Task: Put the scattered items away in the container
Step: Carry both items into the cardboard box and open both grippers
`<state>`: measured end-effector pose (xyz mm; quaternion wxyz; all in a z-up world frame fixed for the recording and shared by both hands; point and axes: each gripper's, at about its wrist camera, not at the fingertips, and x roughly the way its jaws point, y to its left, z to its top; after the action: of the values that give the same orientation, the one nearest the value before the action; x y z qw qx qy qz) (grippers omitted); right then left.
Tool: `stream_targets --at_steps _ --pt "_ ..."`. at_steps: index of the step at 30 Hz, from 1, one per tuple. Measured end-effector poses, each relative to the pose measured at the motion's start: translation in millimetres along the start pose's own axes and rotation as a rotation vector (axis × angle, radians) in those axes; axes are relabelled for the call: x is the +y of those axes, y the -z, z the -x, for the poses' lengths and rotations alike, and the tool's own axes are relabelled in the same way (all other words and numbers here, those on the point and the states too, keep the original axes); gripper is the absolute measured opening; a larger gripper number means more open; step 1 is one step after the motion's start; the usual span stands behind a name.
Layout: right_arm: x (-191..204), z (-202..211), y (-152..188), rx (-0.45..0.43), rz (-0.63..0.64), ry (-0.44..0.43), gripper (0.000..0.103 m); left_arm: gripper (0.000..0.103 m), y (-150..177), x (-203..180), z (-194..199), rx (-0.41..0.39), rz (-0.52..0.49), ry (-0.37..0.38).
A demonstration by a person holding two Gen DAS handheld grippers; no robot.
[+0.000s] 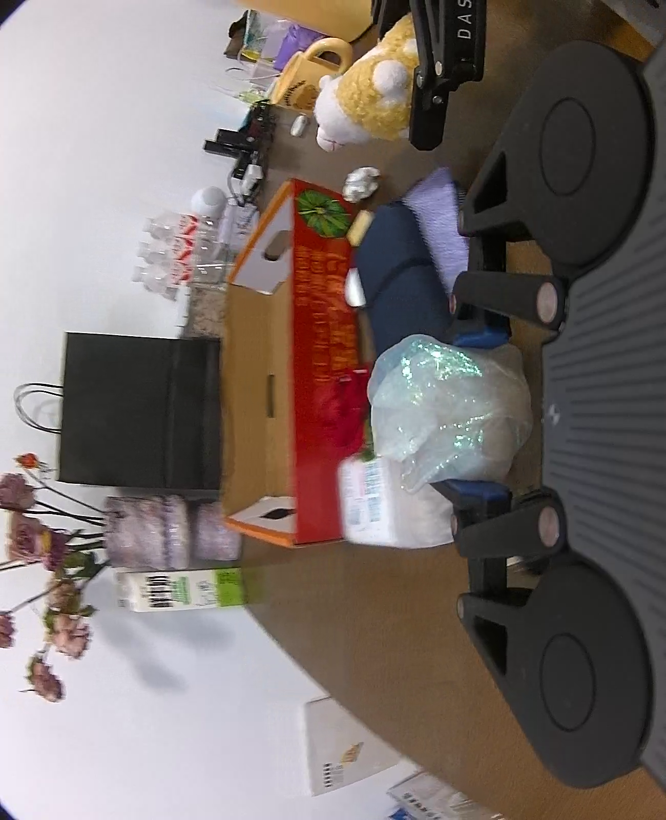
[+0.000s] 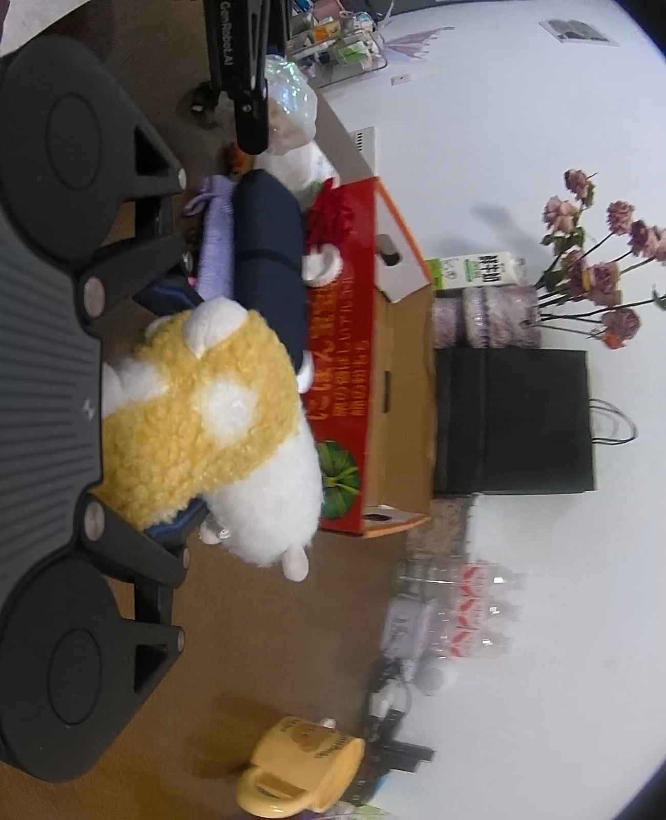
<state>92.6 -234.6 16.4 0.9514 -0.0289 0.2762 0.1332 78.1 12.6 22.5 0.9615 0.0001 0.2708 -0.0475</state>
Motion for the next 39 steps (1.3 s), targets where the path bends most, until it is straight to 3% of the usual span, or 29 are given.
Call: stream_targets --at_steps 10,16,25,30,39 --pt "-4.1 -25.2 -73.3 -0.143 0.106 0.007 0.070 0.047 -75.8 3.0 -23.4 -0.084 -0.042 0.025" --pt "-3.7 -69.6 -130.5 -0.151 0.186 0.000 0.070 0.047 -132.1 9.6 -71.2 -0.048 -0.028 0.034" --pt "-15.3 -168.5 -179.0 -0.002 0.202 -0.034 0.070 0.047 -173.7 15.9 -158.7 0.092 -0.026 0.008" --pt "-22.7 -213.9 -183.6 0.095 0.188 -0.058 0.070 0.047 -182.2 19.4 -206.7 0.181 -0.026 0.001" --pt "-21.9 -253.1 -184.1 0.209 0.275 -0.084 0.070 0.047 -182.8 28.0 -269.7 0.303 -0.054 -0.035"
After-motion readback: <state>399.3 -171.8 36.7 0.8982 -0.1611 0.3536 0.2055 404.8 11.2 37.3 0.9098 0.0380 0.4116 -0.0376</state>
